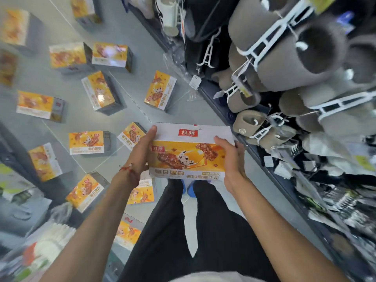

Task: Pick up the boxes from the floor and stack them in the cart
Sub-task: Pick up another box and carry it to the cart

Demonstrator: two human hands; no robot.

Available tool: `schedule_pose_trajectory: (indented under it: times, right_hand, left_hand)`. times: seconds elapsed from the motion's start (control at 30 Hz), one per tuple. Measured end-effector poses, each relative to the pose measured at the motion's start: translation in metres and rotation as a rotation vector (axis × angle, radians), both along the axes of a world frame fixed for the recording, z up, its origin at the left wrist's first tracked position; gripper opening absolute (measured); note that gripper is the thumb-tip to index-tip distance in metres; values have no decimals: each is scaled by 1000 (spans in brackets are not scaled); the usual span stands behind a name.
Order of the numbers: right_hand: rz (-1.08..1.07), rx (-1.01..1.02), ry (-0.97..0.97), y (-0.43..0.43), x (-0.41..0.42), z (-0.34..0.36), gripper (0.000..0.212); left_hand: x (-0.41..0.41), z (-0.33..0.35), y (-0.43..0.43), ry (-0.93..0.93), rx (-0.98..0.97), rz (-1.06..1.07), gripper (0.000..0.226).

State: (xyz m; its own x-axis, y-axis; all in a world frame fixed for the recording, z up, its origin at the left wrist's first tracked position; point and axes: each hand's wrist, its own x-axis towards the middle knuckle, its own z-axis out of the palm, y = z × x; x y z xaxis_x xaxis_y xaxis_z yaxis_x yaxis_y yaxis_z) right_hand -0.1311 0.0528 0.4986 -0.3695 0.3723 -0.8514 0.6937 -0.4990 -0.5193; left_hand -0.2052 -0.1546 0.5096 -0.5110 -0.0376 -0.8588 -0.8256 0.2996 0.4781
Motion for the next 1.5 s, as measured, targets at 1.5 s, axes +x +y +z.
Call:
schedule_pose_trajectory:
  times: [1.5]
  right_hand:
    - [-1061,250,350,-31,374,142,63]
  left_hand:
    - [221,151,185,231,371,-1072,37]
